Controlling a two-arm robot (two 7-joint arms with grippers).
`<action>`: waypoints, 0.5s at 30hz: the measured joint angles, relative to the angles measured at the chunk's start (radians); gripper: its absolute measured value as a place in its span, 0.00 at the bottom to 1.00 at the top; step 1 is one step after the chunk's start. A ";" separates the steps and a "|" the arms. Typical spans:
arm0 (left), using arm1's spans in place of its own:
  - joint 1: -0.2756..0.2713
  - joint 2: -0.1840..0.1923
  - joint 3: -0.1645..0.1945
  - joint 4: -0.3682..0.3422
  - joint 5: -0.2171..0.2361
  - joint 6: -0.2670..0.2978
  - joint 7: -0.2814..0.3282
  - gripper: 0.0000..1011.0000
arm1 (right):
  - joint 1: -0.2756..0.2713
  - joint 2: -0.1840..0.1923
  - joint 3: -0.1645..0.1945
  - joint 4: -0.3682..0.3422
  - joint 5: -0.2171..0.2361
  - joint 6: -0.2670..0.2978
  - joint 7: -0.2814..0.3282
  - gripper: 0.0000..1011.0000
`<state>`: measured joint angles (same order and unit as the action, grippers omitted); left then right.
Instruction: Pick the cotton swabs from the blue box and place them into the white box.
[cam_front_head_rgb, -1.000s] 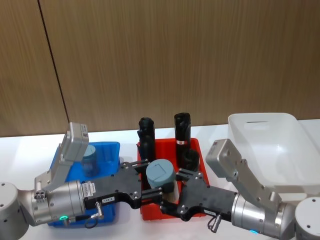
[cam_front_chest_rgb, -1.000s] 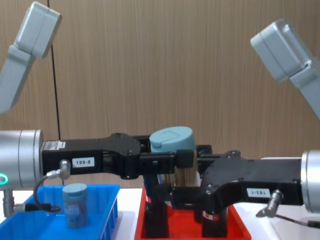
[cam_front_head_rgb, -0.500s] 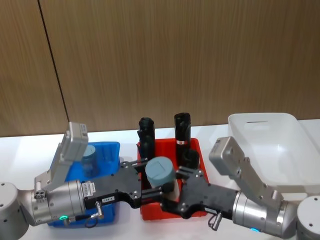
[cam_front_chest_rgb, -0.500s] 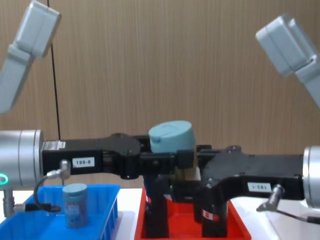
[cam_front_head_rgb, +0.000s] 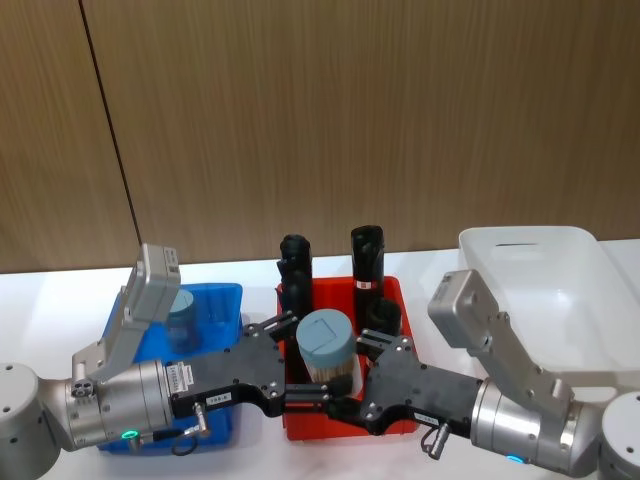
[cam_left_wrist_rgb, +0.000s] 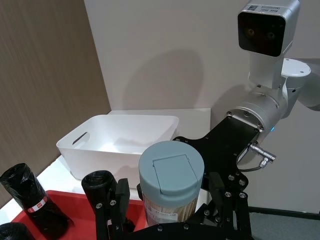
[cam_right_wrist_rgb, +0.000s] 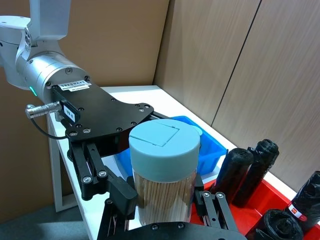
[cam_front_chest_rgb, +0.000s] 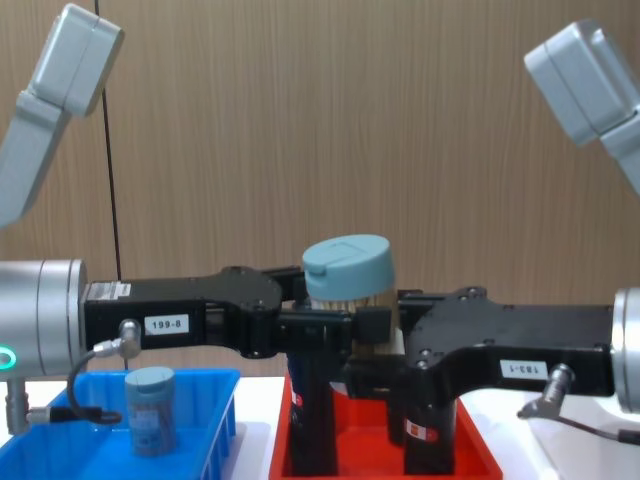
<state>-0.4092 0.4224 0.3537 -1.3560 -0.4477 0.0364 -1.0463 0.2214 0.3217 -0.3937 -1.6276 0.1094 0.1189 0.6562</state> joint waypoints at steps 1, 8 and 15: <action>0.000 0.000 0.000 0.000 0.000 0.000 0.000 0.99 | 0.000 0.001 0.000 0.000 0.001 -0.001 0.000 0.63; 0.000 0.000 0.000 0.000 -0.001 0.000 0.000 0.99 | -0.004 0.008 0.000 0.004 0.008 -0.006 -0.006 0.63; 0.000 0.000 0.000 0.000 -0.001 0.000 0.000 0.99 | -0.009 0.015 0.001 0.013 0.011 -0.015 -0.019 0.63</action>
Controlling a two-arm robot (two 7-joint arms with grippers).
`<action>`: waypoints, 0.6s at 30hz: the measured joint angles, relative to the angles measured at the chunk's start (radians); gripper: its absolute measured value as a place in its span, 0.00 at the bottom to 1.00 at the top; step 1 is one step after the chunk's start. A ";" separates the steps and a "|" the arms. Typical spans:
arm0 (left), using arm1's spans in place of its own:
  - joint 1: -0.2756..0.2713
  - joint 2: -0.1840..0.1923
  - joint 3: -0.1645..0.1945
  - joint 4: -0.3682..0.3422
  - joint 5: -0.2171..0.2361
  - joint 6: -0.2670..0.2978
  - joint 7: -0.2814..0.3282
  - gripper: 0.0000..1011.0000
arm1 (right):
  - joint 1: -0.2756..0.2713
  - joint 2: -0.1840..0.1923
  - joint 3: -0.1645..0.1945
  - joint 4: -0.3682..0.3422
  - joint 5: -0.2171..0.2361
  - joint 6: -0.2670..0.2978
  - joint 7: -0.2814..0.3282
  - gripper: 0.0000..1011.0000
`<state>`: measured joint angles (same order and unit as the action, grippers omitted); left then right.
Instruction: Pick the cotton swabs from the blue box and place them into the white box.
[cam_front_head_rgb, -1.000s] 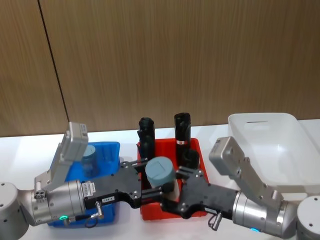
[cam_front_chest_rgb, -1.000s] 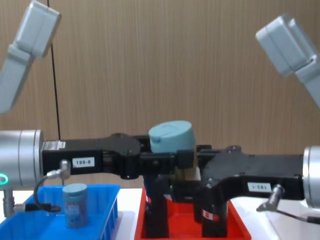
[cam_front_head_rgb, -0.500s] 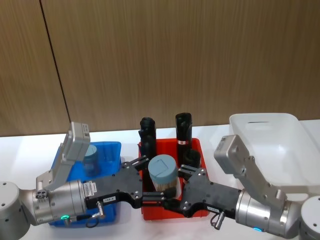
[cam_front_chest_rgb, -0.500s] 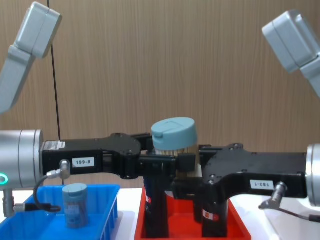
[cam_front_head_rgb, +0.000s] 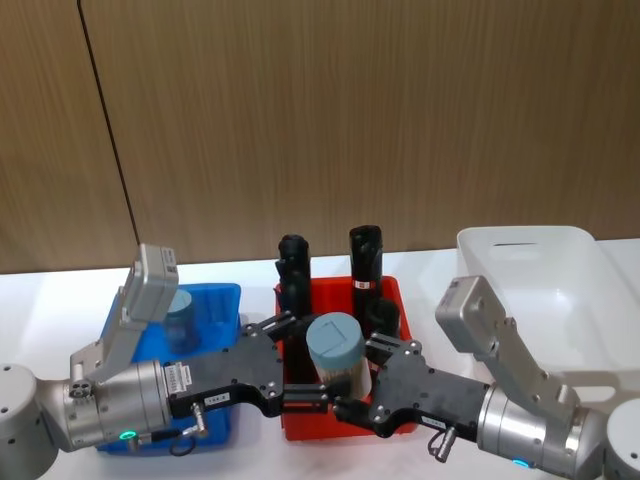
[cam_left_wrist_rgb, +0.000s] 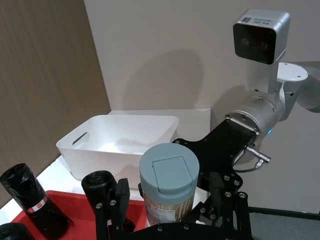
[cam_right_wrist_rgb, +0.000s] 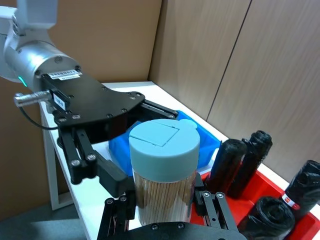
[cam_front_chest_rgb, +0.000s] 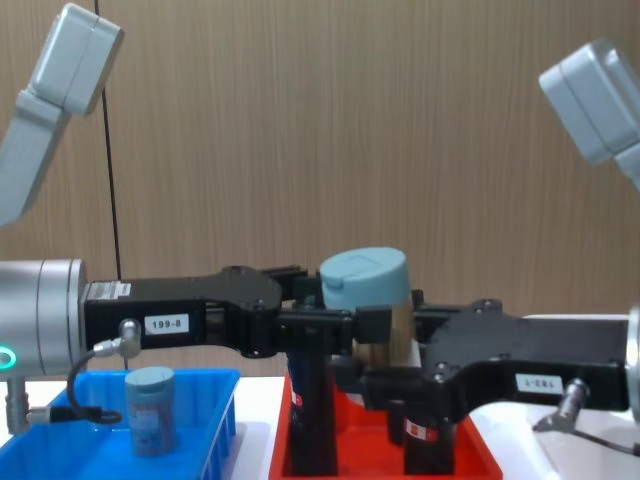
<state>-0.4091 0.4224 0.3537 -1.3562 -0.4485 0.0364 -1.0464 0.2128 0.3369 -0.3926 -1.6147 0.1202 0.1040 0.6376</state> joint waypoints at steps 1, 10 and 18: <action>0.000 0.000 0.000 0.000 0.000 0.000 0.000 0.99 | -0.001 0.002 0.001 0.003 0.001 -0.002 -0.004 0.63; 0.000 0.000 0.000 0.000 0.000 0.000 0.000 0.99 | -0.006 0.012 0.008 0.028 0.019 -0.015 -0.034 0.63; 0.000 0.000 0.000 0.000 0.000 0.000 0.000 0.99 | -0.006 0.022 0.022 0.057 0.043 -0.025 -0.069 0.63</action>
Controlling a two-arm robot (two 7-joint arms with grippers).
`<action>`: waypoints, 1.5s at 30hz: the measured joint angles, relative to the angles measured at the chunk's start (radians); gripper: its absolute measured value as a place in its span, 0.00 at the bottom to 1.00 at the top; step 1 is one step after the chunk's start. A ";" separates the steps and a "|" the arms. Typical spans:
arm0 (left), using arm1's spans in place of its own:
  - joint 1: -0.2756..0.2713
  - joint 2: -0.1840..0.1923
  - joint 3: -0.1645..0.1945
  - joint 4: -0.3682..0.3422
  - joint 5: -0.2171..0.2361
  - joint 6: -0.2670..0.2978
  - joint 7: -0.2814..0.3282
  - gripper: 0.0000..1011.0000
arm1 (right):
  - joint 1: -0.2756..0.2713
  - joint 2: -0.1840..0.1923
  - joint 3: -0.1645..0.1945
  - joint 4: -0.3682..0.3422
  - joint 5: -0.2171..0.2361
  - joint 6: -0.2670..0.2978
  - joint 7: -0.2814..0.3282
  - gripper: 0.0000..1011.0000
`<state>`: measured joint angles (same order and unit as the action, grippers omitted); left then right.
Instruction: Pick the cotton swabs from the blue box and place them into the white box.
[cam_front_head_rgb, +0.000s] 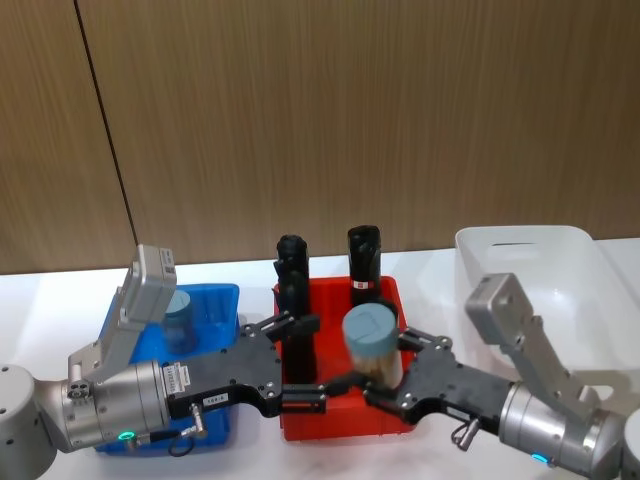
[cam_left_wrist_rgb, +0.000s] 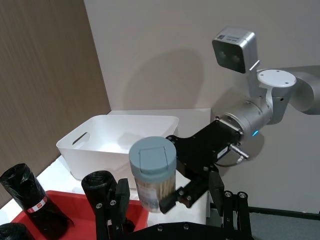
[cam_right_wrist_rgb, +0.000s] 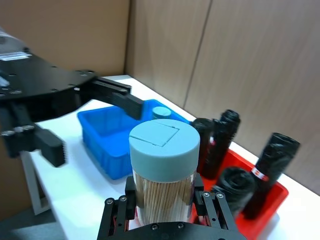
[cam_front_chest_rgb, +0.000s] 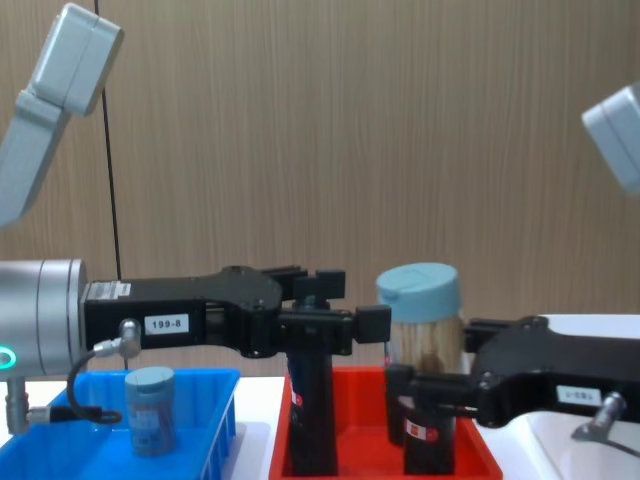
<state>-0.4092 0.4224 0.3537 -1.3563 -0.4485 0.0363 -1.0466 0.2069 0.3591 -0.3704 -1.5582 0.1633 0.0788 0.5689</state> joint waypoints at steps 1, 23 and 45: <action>0.000 0.000 0.000 0.000 0.000 0.000 0.000 0.99 | 0.000 0.002 0.003 0.004 0.003 -0.001 -0.005 0.63; 0.000 0.000 0.000 0.000 0.000 0.000 0.000 0.99 | 0.032 0.045 0.081 0.076 0.095 0.032 -0.138 0.63; 0.000 0.000 0.000 0.000 0.000 0.000 0.000 0.99 | 0.154 0.037 0.149 0.284 0.184 0.188 -0.283 0.63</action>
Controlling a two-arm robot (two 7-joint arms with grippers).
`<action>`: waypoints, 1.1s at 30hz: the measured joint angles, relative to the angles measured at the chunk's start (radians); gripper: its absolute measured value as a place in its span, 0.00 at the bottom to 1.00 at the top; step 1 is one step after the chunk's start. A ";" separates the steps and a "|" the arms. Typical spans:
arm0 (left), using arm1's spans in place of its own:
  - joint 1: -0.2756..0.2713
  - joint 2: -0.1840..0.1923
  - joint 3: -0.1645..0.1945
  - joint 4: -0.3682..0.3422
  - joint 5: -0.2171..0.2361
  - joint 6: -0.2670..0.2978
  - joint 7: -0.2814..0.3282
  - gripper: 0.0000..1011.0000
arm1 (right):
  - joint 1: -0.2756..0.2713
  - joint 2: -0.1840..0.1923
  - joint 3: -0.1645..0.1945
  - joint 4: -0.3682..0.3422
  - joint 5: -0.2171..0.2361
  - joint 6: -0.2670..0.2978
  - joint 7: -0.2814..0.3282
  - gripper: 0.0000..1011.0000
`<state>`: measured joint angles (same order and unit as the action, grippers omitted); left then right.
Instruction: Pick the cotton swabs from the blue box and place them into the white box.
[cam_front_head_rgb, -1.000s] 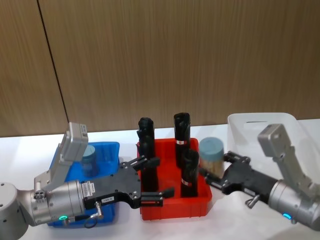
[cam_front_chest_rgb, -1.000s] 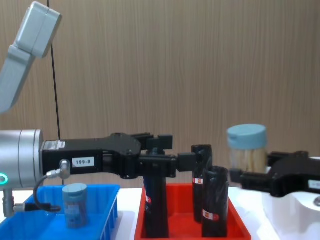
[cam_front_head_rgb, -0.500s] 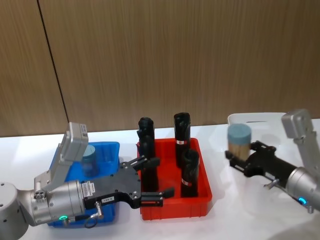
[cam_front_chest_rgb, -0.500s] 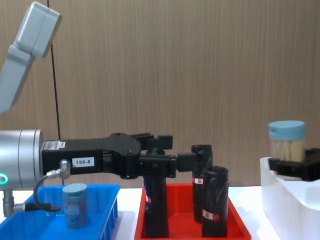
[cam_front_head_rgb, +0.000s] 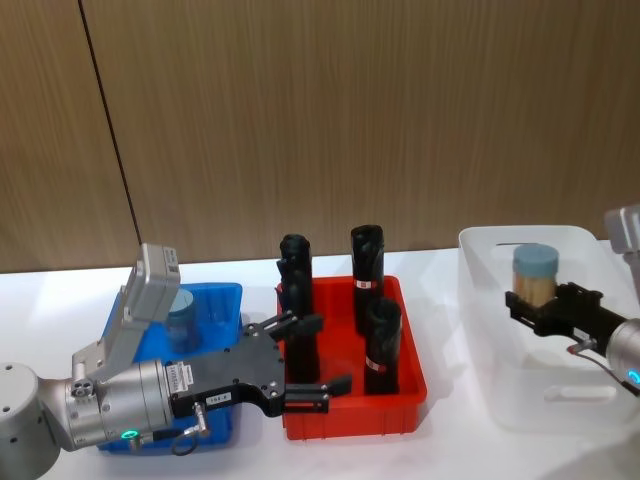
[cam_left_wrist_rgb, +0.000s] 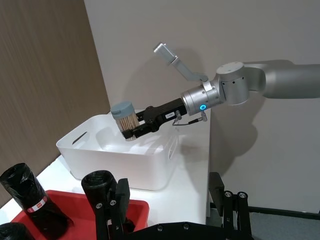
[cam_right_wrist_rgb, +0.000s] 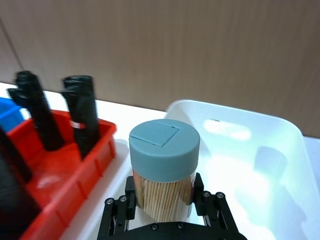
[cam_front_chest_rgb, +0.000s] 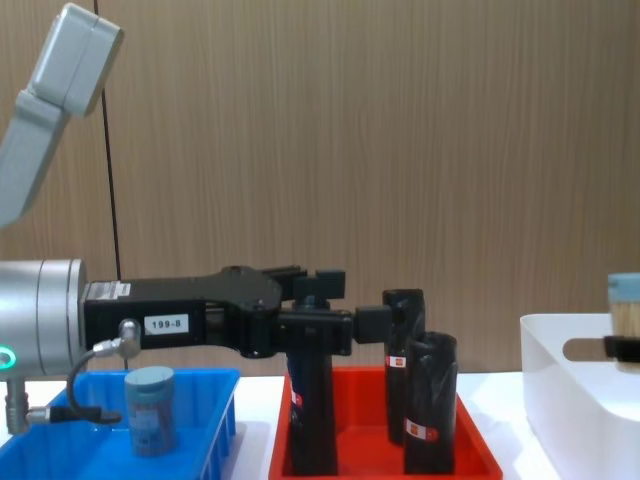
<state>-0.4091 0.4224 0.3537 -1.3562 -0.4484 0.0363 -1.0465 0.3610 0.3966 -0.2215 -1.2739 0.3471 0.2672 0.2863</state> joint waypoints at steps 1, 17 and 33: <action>0.000 0.000 0.000 0.000 0.000 0.000 0.000 0.99 | 0.006 -0.001 0.002 0.012 0.000 0.003 -0.002 0.63; 0.000 0.000 0.000 0.000 0.000 0.000 0.000 0.99 | 0.065 -0.011 0.015 0.119 0.001 0.038 -0.009 0.97; 0.011 -0.002 0.006 -0.016 0.014 -0.001 0.066 0.99 | 0.020 -0.017 0.014 0.057 -0.005 0.010 -0.031 0.99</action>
<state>-0.3978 0.4201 0.3599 -1.3726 -0.4343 0.0354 -0.9808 0.3811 0.3801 -0.2079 -1.2174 0.3417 0.2772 0.2557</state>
